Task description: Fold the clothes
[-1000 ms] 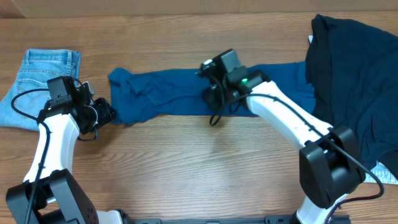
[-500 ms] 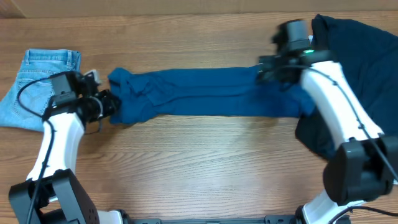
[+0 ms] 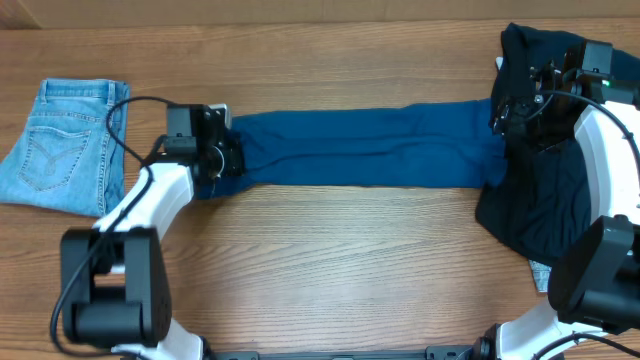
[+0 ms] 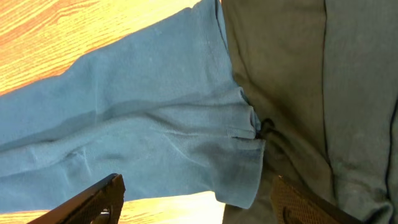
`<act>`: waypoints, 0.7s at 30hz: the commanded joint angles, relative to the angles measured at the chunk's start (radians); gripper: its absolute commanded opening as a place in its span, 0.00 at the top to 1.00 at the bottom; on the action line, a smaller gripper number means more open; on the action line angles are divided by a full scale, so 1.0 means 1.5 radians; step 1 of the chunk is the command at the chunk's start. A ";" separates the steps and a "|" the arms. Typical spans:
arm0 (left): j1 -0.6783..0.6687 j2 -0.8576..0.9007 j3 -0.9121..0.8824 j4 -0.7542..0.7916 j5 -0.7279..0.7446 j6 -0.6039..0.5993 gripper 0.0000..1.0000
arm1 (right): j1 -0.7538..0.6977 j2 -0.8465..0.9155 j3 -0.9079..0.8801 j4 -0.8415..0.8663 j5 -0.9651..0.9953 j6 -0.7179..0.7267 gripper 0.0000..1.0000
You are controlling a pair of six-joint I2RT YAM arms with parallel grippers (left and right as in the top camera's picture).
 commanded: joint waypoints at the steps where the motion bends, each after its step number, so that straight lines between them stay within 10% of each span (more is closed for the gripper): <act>1: 0.002 0.060 -0.006 0.011 -0.012 -0.004 0.90 | 0.002 -0.015 0.011 -0.006 -0.008 -0.012 0.21; 7: 0.066 0.075 -0.006 -0.064 -0.130 -0.021 0.96 | 0.002 -0.015 0.011 -0.016 -0.009 -0.012 0.21; 21: 0.145 0.075 -0.006 -0.096 -0.068 -0.022 0.84 | 0.004 0.079 0.009 -0.021 -0.101 -0.105 0.23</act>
